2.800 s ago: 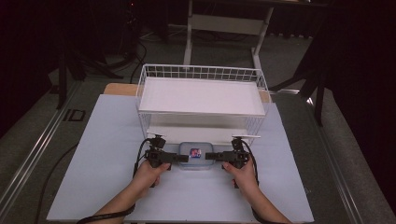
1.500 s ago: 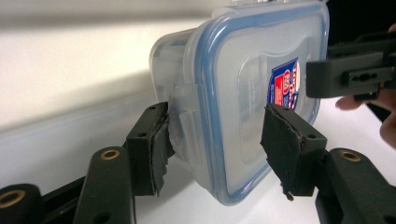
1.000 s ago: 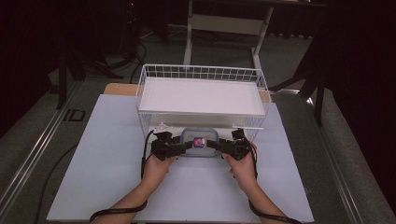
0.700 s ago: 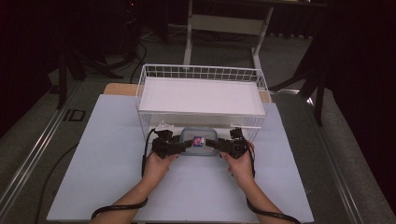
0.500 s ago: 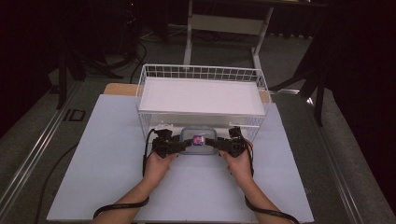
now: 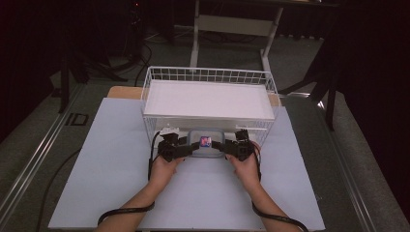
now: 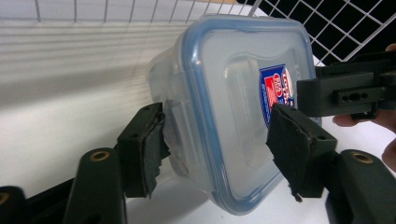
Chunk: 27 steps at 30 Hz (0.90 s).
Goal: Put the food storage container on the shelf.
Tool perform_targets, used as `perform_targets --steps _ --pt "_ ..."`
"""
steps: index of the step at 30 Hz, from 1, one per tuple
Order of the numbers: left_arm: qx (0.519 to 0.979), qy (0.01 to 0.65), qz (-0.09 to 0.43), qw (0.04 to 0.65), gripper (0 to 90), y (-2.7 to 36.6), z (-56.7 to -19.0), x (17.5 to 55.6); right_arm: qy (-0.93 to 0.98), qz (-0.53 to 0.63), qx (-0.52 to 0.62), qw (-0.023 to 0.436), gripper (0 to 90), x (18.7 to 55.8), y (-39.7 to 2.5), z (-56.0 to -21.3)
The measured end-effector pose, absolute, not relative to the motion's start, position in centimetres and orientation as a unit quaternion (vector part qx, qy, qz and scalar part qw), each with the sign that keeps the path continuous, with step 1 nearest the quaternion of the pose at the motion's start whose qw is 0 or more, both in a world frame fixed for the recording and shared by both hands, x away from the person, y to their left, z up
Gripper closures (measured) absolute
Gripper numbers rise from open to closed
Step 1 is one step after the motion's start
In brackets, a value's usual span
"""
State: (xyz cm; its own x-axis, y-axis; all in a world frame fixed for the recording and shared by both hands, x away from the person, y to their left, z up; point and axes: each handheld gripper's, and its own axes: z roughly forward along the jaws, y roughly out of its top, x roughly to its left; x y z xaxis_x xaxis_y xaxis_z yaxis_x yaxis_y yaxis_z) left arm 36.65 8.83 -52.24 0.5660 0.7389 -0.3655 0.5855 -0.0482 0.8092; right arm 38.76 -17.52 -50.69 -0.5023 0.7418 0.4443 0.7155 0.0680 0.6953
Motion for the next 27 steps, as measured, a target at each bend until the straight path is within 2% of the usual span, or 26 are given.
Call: perform_targets --steps 10,13,14,19,23,27 --pt "0.711 0.461 0.083 0.524 35.0 8.87 -52.32 37.15 0.720 0.475 0.504 0.031 33.6 38.88 -17.34 -50.75" --pt "0.708 0.464 0.104 0.522 35.9 8.81 -52.22 37.18 0.719 0.477 0.504 0.047 35.6 38.99 -17.32 -50.68" --pt "0.705 0.467 0.101 0.524 35.3 8.95 -52.30 37.32 0.717 0.470 0.512 0.046 33.8 38.97 -17.25 -50.64" --pt "0.702 0.467 0.098 0.529 35.6 8.99 -52.34 37.52 0.713 0.472 0.516 0.053 35.6 39.22 -17.46 -50.58" --pt "0.703 0.466 0.104 0.528 36.0 9.15 -52.07 37.30 0.721 0.472 0.499 0.085 35.5 39.03 -17.45 -50.51" --pt "0.706 0.465 0.105 0.525 35.9 9.57 -51.63 36.72 0.730 0.472 0.486 0.092 35.5 38.59 -17.80 -50.53"
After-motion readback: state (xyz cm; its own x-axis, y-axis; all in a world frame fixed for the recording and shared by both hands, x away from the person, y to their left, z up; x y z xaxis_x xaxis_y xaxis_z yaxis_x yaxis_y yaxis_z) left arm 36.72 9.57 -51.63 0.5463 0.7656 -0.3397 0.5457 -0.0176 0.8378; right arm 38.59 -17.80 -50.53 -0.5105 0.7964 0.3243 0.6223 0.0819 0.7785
